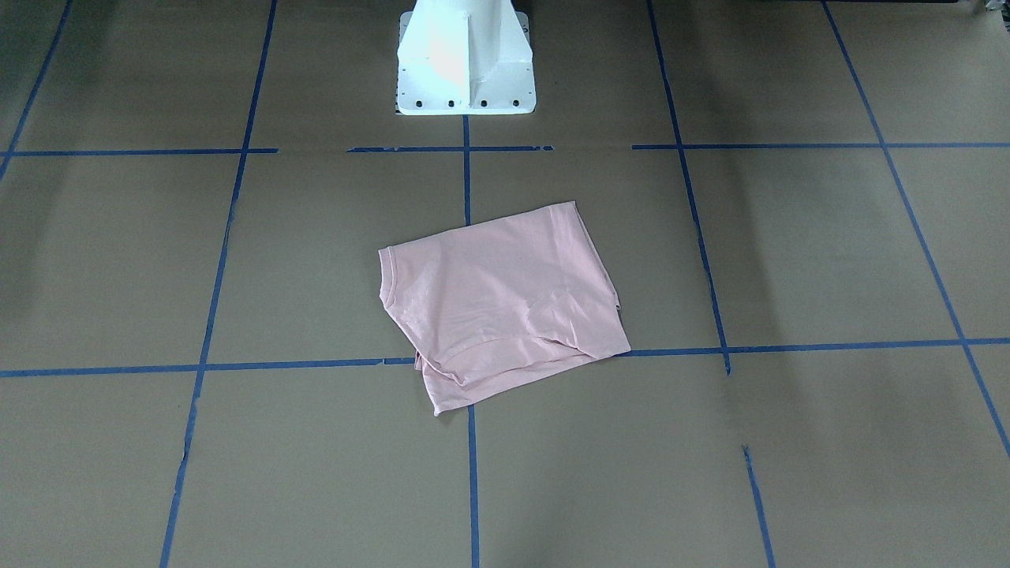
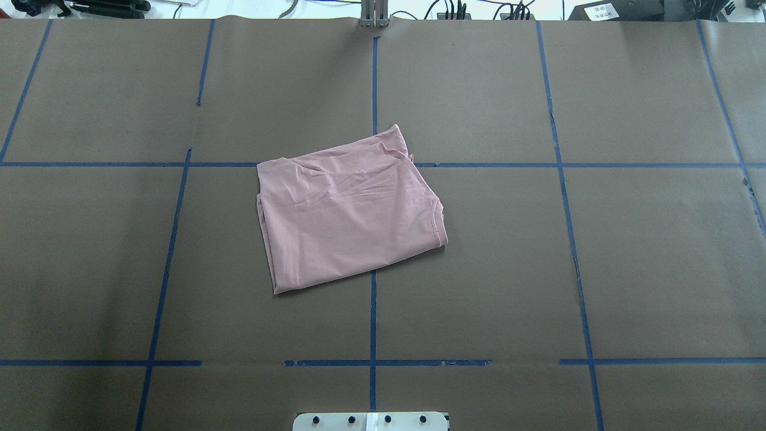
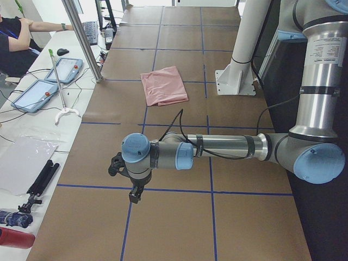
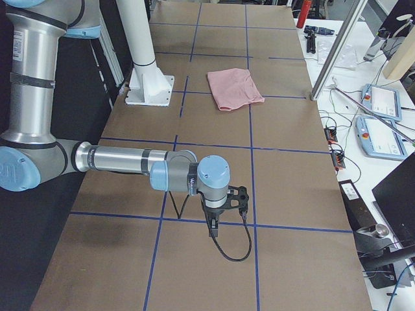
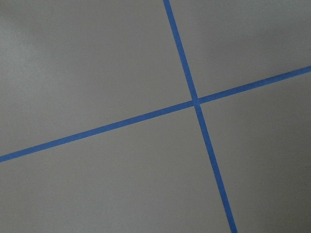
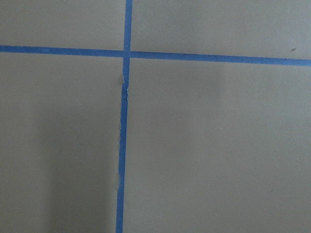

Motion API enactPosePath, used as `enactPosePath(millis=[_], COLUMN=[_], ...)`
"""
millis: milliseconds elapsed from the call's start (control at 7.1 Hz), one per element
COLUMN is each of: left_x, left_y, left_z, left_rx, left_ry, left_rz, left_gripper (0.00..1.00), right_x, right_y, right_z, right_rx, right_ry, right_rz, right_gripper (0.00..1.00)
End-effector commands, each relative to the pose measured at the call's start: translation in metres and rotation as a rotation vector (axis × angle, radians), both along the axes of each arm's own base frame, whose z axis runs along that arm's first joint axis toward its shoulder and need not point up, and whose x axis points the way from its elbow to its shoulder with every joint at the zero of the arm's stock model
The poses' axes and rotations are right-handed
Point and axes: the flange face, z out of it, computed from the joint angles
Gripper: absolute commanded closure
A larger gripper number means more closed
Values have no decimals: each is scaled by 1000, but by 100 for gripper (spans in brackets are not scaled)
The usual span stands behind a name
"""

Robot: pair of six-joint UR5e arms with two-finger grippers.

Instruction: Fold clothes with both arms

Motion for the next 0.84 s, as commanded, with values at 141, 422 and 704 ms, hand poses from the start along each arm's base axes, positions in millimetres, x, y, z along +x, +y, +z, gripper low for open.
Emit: enactPosePath(millis=[141, 422, 704], left_x=[0, 0, 1], left_y=[4, 3, 6], left_z=[-9, -10, -3], left_rx=[23, 26, 5], left_ry=[-8, -13, -11], left_rz=[3, 4, 0], left_gripper=[0, 0, 0], right_x=[0, 0, 0], right_y=[2, 3, 2], right_z=[2, 2, 2], right_rx=[-1, -1, 1], right_ry=[0, 0, 0], right_rz=[0, 0, 0], right_gripper=[0, 0, 0])
